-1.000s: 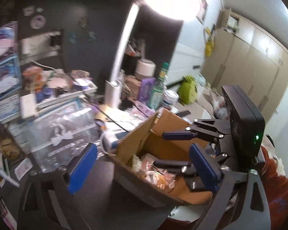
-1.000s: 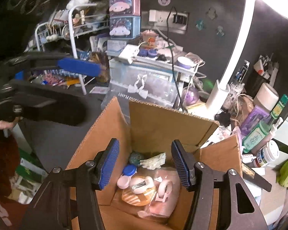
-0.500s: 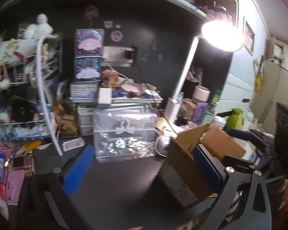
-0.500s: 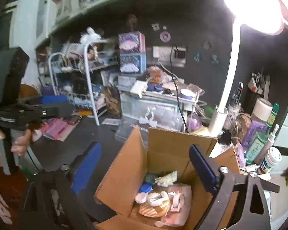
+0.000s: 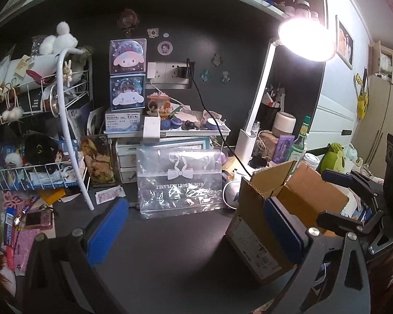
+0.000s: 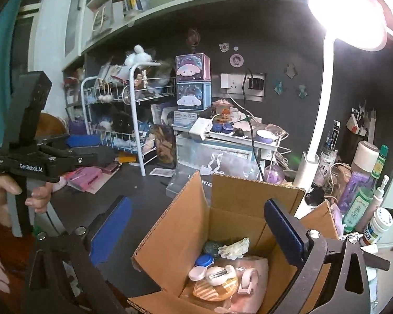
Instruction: Organize objects
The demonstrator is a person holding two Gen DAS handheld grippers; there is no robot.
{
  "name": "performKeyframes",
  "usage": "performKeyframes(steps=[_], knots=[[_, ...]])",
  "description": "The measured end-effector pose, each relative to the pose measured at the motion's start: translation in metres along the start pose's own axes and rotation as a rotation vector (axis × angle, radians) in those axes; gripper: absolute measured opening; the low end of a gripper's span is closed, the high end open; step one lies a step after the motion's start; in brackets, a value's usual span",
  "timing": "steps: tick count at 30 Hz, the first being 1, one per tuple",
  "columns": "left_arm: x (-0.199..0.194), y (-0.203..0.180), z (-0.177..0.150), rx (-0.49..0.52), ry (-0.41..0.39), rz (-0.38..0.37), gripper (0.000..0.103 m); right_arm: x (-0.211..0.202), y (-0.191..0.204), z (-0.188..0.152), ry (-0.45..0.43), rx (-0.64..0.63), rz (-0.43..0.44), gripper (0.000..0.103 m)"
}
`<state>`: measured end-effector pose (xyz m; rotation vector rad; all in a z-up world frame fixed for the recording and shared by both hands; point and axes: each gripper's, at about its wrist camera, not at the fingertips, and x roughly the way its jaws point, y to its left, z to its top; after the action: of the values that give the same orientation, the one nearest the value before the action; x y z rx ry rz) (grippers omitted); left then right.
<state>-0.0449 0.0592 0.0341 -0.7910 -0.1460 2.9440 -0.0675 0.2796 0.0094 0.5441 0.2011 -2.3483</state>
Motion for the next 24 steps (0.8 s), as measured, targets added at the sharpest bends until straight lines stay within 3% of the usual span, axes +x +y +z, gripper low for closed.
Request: performKeyframes(steps=[24], knots=[[0.0012,0.0035,-0.0023,-0.001,0.005,0.016,0.102,0.0080,-0.0043,-0.0025,0.008,0.030,0.005,0.102]])
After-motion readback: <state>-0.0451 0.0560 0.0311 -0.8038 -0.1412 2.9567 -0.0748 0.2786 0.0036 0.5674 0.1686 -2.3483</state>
